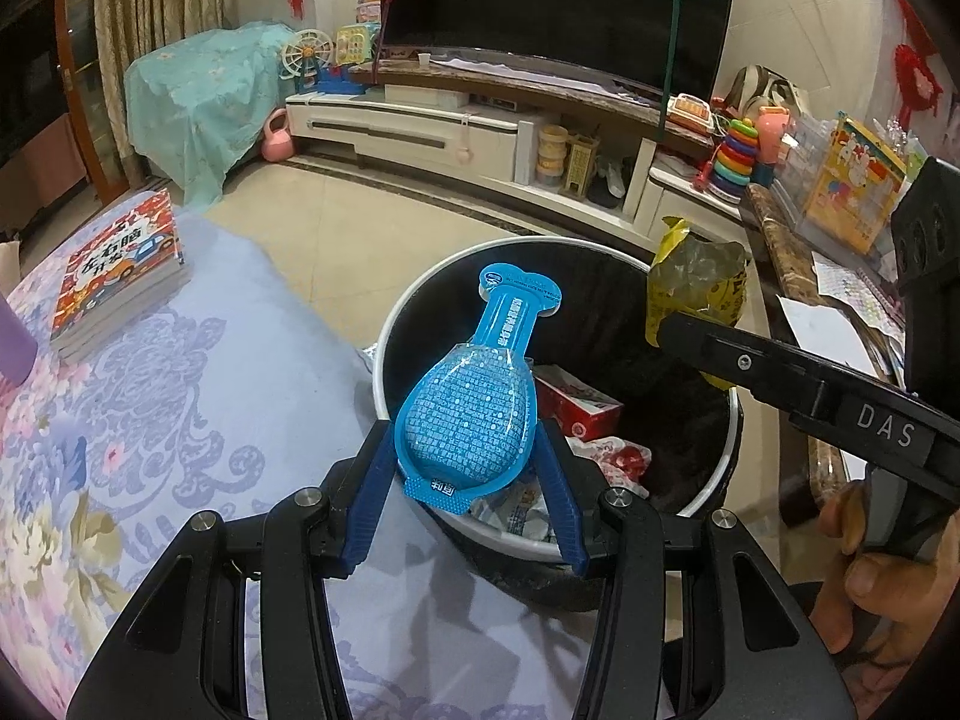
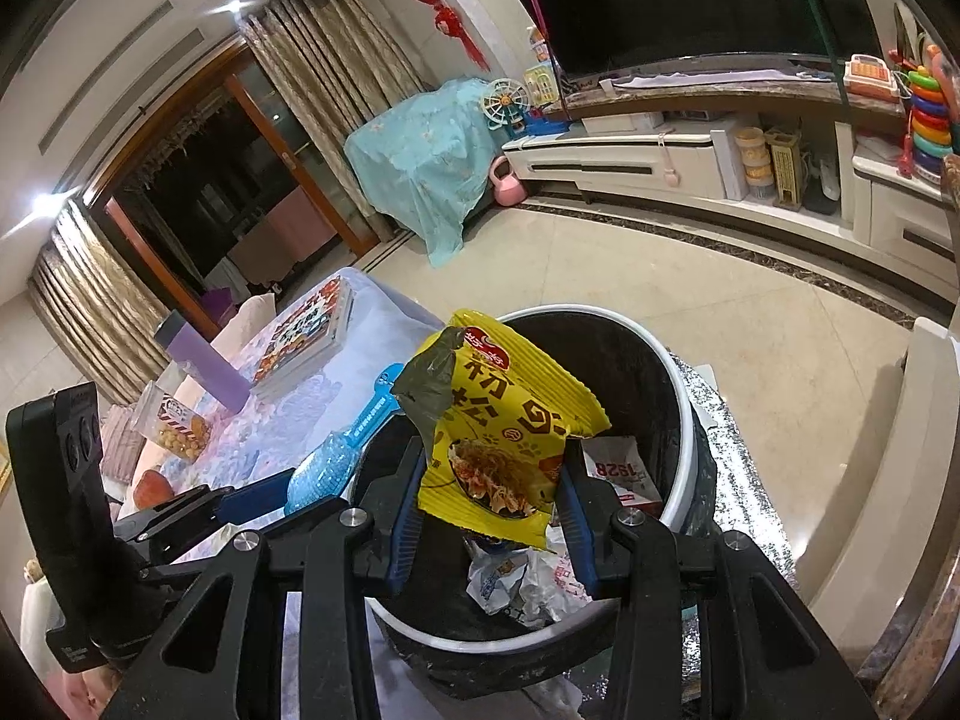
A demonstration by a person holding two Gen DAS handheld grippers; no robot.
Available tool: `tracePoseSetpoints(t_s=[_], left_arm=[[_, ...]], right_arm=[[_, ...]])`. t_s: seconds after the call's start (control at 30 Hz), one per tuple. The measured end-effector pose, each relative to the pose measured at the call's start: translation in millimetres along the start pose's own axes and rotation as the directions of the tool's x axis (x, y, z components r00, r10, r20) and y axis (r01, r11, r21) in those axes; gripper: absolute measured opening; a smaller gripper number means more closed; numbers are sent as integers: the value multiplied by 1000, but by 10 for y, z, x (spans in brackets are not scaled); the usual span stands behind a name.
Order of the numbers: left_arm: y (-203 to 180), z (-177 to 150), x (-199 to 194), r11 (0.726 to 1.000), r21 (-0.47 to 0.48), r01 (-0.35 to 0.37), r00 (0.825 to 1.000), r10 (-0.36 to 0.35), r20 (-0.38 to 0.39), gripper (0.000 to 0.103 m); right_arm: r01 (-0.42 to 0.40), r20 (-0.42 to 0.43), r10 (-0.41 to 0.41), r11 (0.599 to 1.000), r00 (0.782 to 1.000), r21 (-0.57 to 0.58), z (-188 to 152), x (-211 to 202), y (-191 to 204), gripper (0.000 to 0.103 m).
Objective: Collect trash
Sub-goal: 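Carry the blue packet and yellow snack bag in both tools over the bin, then open both tools to drop the blue packet and snack bag into the bin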
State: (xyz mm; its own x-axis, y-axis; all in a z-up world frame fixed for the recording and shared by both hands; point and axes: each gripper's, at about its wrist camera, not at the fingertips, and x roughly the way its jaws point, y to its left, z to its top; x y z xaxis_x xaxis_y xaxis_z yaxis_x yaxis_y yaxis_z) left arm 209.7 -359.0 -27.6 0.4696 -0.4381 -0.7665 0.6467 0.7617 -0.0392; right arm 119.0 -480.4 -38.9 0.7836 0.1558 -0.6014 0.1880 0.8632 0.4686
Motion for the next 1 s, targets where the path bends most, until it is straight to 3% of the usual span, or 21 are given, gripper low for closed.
tracePoseSetpoints(t_s=[1.0], left_arm=[[-97,104,161,1000,27,-8,999,9,-31,47]], right_arm=[[10,-43,-9,1000,999,15,66,158,-93,43]])
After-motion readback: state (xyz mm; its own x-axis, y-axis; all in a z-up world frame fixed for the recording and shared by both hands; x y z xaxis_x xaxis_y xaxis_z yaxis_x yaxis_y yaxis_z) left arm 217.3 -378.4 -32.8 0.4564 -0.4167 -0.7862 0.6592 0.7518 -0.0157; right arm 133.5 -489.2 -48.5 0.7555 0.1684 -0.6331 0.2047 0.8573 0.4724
